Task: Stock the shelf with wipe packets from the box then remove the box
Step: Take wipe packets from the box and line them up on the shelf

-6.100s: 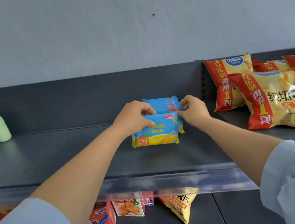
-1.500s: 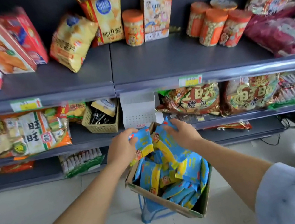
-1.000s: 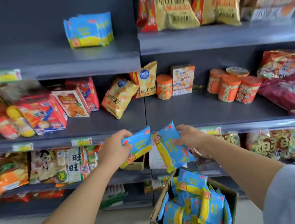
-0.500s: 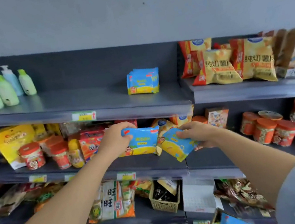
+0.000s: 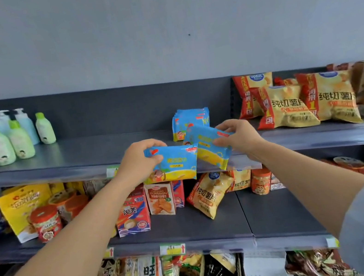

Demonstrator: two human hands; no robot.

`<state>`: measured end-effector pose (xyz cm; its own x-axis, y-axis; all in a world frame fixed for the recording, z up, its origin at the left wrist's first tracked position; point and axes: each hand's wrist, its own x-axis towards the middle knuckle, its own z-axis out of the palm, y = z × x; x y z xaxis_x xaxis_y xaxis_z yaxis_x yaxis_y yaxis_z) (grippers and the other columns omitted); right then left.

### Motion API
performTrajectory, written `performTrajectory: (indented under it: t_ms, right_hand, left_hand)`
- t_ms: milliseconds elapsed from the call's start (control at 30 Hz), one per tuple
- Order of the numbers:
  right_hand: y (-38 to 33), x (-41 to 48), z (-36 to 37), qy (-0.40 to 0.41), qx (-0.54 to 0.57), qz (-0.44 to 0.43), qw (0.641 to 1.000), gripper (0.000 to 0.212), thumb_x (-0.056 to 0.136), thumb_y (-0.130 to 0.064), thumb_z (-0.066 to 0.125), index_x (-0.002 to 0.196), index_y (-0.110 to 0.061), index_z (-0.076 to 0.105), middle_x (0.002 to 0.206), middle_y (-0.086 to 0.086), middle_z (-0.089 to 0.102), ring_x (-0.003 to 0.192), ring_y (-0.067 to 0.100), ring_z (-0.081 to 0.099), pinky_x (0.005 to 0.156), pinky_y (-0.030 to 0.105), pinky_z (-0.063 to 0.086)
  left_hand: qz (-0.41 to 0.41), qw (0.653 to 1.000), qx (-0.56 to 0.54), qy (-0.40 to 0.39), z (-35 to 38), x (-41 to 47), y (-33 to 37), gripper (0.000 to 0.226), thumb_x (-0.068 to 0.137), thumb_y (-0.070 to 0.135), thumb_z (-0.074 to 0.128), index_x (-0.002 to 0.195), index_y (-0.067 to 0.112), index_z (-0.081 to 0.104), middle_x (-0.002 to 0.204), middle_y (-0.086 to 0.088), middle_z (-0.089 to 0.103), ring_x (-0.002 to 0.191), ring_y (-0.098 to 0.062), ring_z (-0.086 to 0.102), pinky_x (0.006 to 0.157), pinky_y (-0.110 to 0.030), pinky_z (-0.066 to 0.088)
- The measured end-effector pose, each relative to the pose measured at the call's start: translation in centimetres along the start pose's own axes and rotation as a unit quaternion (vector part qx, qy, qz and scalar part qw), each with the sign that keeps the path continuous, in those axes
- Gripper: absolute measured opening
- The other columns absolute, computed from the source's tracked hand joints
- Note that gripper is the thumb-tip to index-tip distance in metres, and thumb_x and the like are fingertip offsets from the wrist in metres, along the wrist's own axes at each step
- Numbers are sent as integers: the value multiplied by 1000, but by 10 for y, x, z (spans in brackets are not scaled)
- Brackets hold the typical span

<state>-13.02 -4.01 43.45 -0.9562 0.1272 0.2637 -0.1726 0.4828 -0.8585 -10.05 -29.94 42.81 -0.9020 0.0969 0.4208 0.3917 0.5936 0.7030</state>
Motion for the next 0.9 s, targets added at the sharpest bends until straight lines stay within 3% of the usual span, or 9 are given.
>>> performTrajectory:
  t_ms: [100,167,467,767,900]
  right_hand:
    - [-6,28,0,22,-28,-45,998,43,75,-14,81,116,-16,69,120,3,64,99,17,63,80,30,54]
    - [-9,48,1,37,-58,-75,995,40,76,-13,80,115,-17,69,122,1,62,95,13,60,77,25,49]
    - [11,143,19,33,-126,-119,984,30,74,-15,81,93,-17,58,100,-3,56,91,17,54,71,28,46]
    - [40,193,39,18,-140,-96,985,27,76,-16,79,94,-22,59,112,3,57,94,22,59,73,34,55]
    - [49,201,42,38,-186,-98,977,28,80,-23,76,107,-19,68,115,2,58,102,20,57,85,36,52]
  left_hand:
    - [13,1000,-17,0,0,23,1,25,89,9,63,94,33,65,109,9,58,99,-10,58,75,-30,52]
    - [19,999,-30,-3,2,40,2,25,89,8,63,95,31,67,109,11,58,101,-11,59,81,-34,54]
    - [11,998,-55,-7,26,130,-14,29,87,7,66,93,35,69,111,6,64,103,-15,63,88,-41,55]
    - [-24,998,-55,-33,59,176,-41,30,88,9,66,90,40,67,123,2,60,106,-16,61,87,-39,55]
    - [-32,997,-52,-45,67,188,-48,28,88,10,66,95,37,66,126,4,57,108,-15,60,86,-39,56]
